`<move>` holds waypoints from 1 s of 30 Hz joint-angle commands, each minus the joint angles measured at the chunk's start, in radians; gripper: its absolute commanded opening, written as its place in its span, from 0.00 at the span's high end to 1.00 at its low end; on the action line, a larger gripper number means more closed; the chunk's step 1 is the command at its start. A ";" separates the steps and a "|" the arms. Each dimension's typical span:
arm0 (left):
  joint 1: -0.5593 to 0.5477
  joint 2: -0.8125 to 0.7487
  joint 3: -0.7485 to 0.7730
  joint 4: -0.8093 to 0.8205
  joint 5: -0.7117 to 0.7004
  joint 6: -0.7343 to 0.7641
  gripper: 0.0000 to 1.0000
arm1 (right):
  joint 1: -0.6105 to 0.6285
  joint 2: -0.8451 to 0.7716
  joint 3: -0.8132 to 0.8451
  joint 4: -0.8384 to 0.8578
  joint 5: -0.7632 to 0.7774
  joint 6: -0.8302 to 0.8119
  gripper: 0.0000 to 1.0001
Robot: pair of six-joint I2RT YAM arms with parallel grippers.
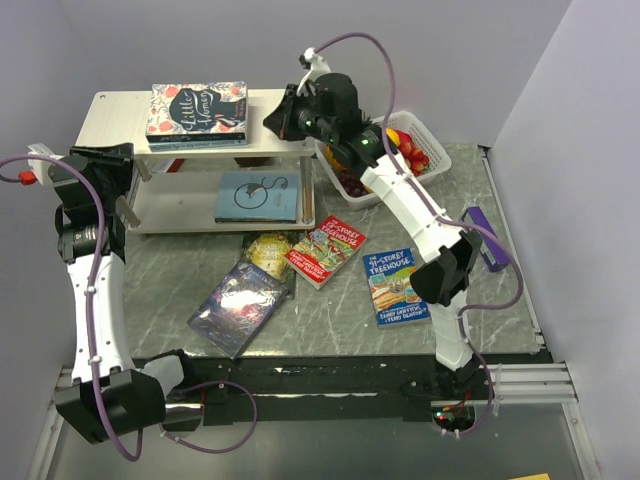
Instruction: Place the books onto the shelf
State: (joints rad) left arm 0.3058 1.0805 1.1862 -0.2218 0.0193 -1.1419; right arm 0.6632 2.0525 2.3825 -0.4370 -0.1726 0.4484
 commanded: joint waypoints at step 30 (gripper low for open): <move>0.003 0.107 0.170 -0.023 0.016 0.037 0.59 | 0.035 -0.034 -0.063 0.046 -0.088 0.064 1.00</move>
State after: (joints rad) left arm 0.3183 1.2579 1.2984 -0.2329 0.0376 -1.1355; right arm 0.6895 2.1174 2.3501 -0.3969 -0.2890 0.5293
